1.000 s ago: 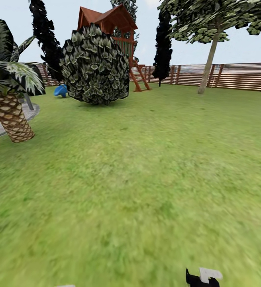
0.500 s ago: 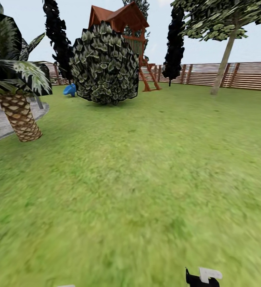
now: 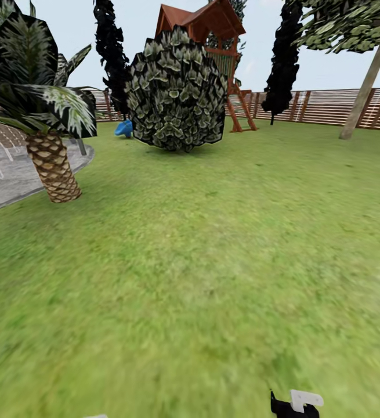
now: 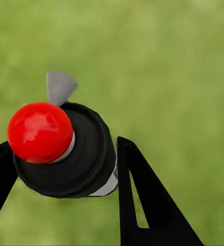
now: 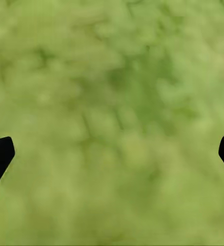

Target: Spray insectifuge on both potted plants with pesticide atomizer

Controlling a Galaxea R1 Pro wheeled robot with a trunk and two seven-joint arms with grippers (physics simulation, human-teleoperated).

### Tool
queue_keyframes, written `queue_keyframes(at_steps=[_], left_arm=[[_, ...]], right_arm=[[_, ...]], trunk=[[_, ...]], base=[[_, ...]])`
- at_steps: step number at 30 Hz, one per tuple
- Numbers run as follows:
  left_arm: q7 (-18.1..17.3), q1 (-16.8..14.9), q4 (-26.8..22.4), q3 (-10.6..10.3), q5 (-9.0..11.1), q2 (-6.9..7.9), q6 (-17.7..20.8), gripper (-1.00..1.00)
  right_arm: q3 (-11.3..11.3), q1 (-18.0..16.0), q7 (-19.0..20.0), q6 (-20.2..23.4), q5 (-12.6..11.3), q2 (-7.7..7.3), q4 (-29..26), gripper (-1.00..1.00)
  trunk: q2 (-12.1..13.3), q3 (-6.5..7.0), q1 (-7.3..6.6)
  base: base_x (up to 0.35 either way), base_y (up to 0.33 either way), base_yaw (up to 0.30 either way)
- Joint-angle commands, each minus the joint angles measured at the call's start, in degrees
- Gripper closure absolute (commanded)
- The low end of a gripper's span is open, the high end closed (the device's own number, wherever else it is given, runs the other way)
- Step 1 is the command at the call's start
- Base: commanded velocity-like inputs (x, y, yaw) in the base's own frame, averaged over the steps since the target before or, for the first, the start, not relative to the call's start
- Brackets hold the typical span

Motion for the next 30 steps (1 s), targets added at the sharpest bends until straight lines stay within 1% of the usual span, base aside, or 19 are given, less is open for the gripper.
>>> queue_keyframes(at_steps=[1, 18, 30], left_arm=[[0.26, -0.02, 0.0, -0.54, 0.24, 0.0, -0.13, 1.0], [0.26, -0.02, 0.0, -0.56, 0.33, 0.36, -0.21, 1.0], [0.25, -0.02, 0.0, -0.58, 0.33, 0.35, -0.2, 1.0]], right_arm=[[-0.42, -0.03, 0.16, -0.25, 0.01, 0.0, 0.04, -1.0], [-0.42, -0.03, 0.18, -0.25, -0.01, 0.0, 0.04, -1.0], [-0.42, -0.03, 0.31, -0.25, 0.08, -0.06, 0.08, -1.0]], trunk=[[-0.02, -0.08, 0.02], [-0.02, -0.19, 0.02], [-0.02, -0.19, 0.02]], base=[[0.337, 0.0, 0.079], [0.337, -0.001, 0.014], [0.337, -0.066, 0.0]])
